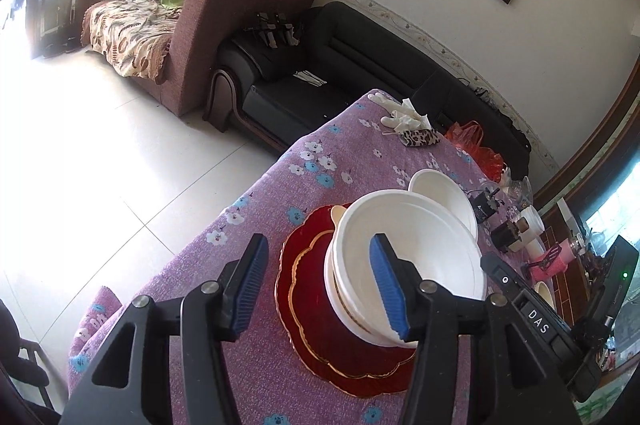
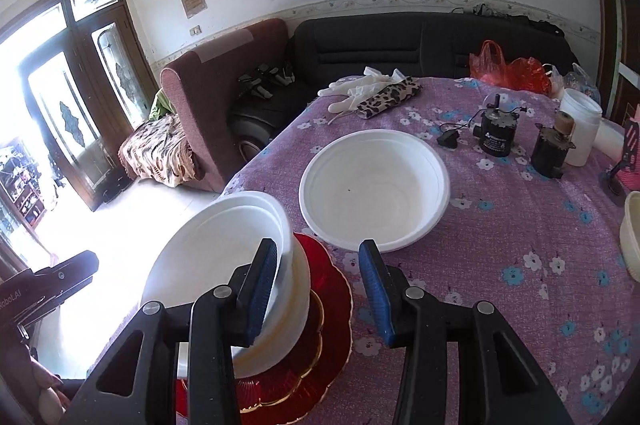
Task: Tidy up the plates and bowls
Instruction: 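Lower the white bowl into the beige bowl and open both grippers, then withdraw both tools from the stack of plates and bowls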
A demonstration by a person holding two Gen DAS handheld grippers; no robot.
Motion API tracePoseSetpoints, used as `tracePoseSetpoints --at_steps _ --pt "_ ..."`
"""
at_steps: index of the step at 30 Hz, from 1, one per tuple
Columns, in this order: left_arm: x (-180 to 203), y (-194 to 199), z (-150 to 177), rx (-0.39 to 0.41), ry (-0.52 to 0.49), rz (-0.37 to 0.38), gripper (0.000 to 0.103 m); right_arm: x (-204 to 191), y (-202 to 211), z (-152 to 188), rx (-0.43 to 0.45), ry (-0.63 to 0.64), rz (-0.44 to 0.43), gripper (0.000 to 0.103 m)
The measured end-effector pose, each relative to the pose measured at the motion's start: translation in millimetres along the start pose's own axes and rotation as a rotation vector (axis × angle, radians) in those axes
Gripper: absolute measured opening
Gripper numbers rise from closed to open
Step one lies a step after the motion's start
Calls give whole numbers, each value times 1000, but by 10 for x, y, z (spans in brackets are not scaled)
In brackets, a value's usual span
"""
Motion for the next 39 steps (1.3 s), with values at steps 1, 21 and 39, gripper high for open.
tracePoseSetpoints --at_steps 1,21,39 --pt "-32 37 36 6 6 -6 54 26 68 21 20 -10 12 47" --pt "499 803 990 132 -134 -65 74 46 1238 1516 66 8 -92 72" --pt "1395 677 1110 140 -477 -60 89 991 1354 1423 93 -161 20 72"
Point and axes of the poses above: each gripper's, at about its wrist camera, not at the fingertips, and y roughly against the way its jaws point, x to its right, z to its underside, the point moved 9 cm from there along -y, roughly the way its jaws point, and after that the axes turned 1 degree about z, right-handed, at the moved point
